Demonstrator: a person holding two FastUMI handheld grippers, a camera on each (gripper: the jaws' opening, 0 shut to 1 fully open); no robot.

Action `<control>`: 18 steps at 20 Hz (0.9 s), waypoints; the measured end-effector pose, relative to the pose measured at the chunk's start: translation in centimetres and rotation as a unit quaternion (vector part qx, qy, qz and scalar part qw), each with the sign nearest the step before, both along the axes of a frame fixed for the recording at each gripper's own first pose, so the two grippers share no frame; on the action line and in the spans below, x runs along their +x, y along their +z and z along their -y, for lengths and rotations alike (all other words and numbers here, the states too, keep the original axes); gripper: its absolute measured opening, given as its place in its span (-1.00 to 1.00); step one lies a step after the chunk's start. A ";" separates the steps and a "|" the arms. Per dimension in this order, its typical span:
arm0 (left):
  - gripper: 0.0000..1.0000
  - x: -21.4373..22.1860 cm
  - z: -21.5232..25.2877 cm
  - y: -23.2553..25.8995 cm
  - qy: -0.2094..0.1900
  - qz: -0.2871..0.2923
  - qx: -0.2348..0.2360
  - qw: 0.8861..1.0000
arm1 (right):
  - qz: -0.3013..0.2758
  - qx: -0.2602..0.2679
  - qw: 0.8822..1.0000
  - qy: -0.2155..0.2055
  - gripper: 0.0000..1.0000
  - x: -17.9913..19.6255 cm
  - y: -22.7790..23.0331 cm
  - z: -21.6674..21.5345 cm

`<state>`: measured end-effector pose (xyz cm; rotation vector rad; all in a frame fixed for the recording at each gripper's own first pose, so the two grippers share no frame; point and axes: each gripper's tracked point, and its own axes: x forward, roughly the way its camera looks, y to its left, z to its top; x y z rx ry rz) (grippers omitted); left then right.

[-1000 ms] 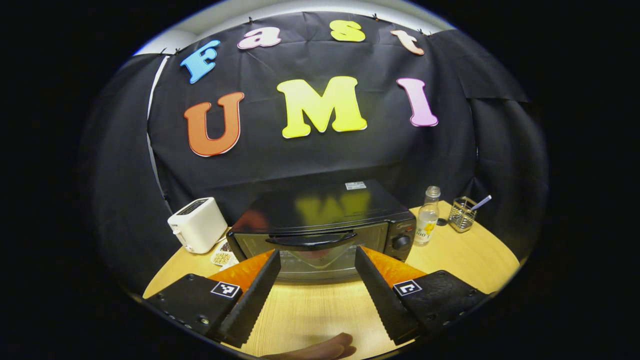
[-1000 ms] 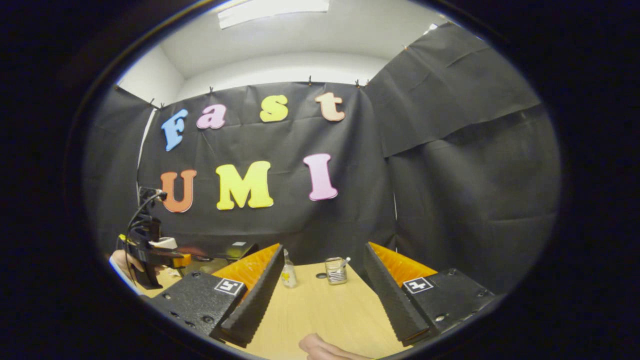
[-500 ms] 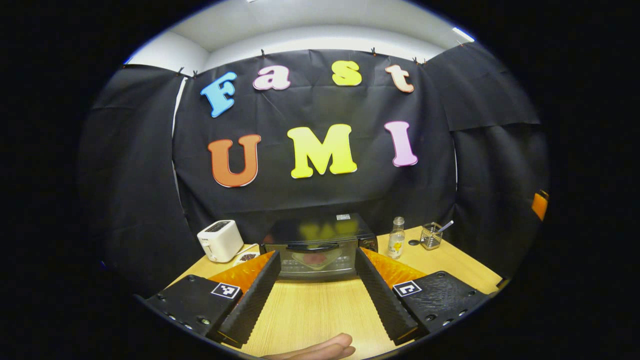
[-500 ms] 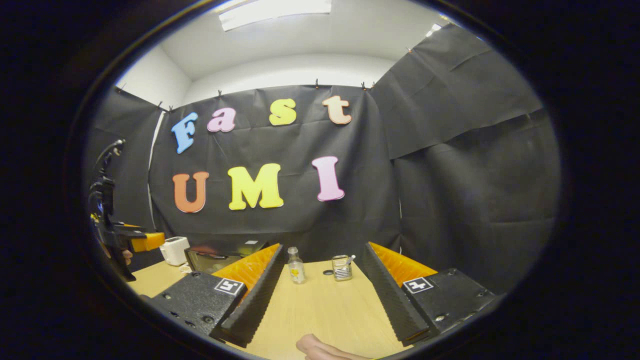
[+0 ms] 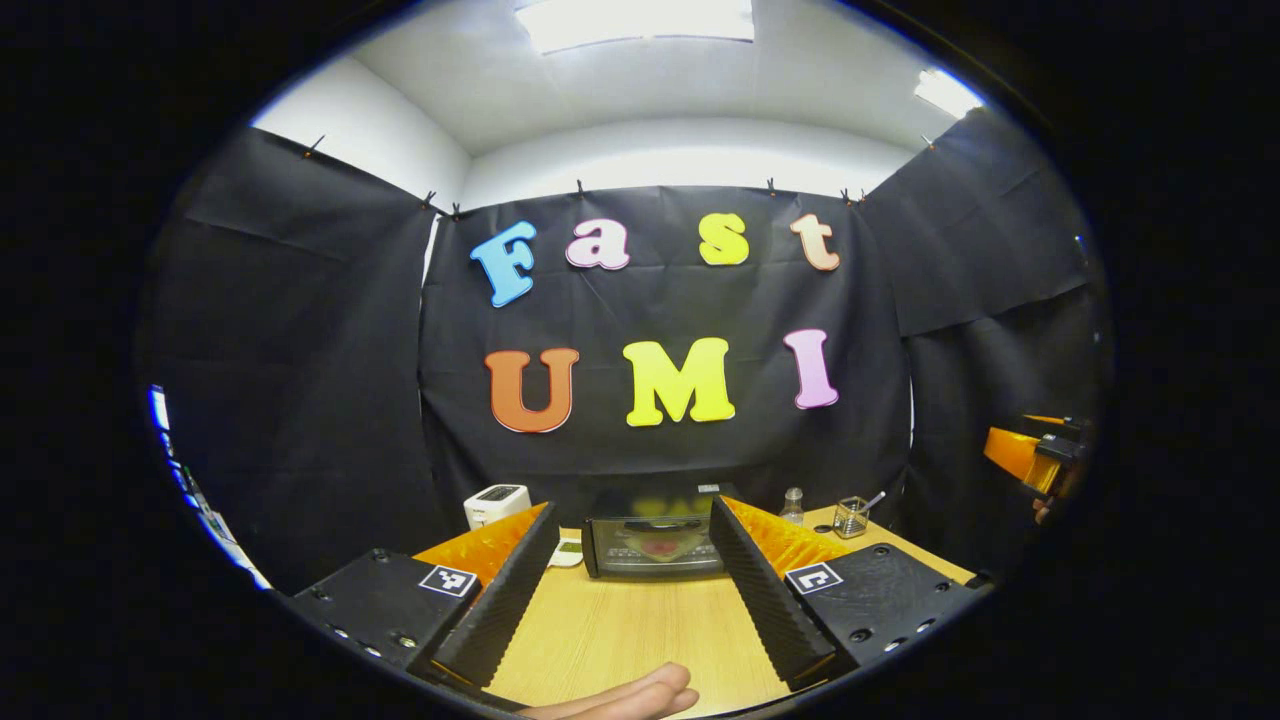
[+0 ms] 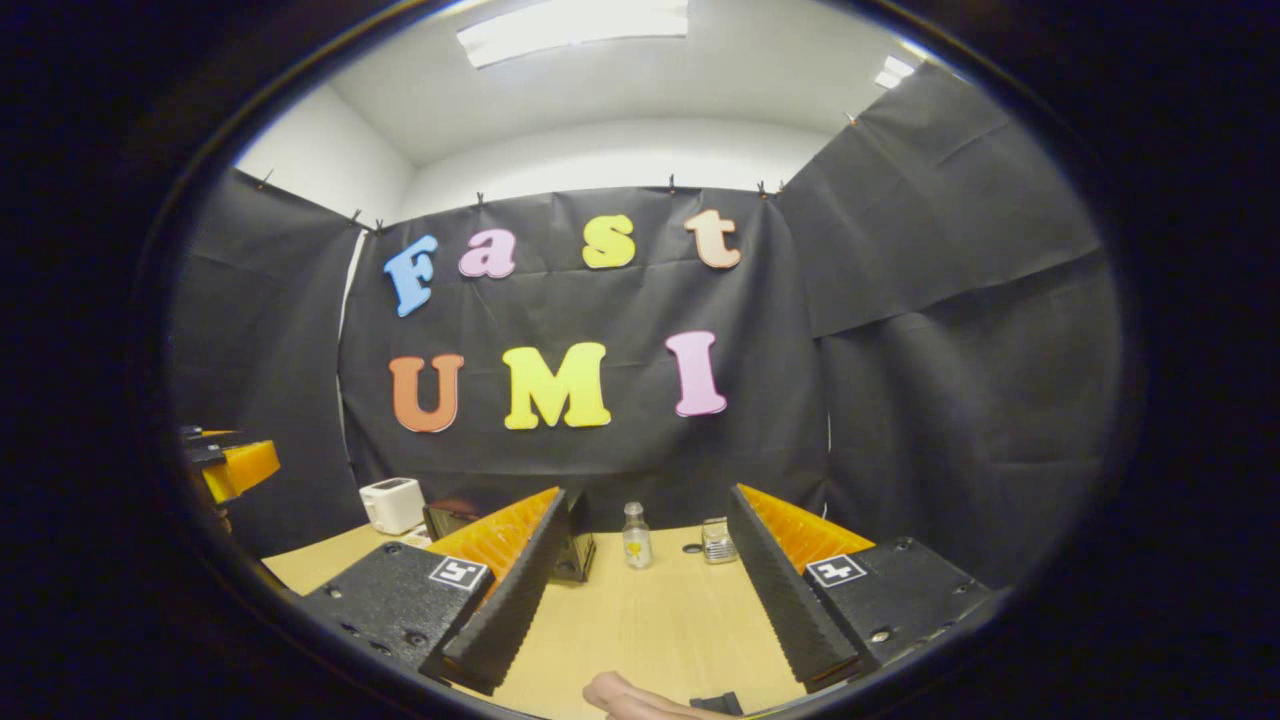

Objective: Open the electric oven with the left hand, put the food in, and close the electric oven.

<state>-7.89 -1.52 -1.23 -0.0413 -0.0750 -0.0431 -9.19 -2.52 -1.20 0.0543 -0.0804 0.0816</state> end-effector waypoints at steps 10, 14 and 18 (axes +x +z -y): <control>0.92 -1.4 0.4 -1.7 -0.007 -0.004 0.009 1.000 | 0.004 -0.016 1.000 0.015 0.93 -1.7 0.1 -1.7; 0.92 -1.4 0.8 -1.7 -0.014 -0.005 0.004 1.000 | -0.001 -0.016 1.000 0.013 0.93 -1.3 -0.2 -1.6; 0.92 -1.6 0.8 -1.8 -0.018 -0.005 0.004 1.000 | 0.003 -0.012 1.000 0.012 0.93 -1.4 -0.2 -1.3</control>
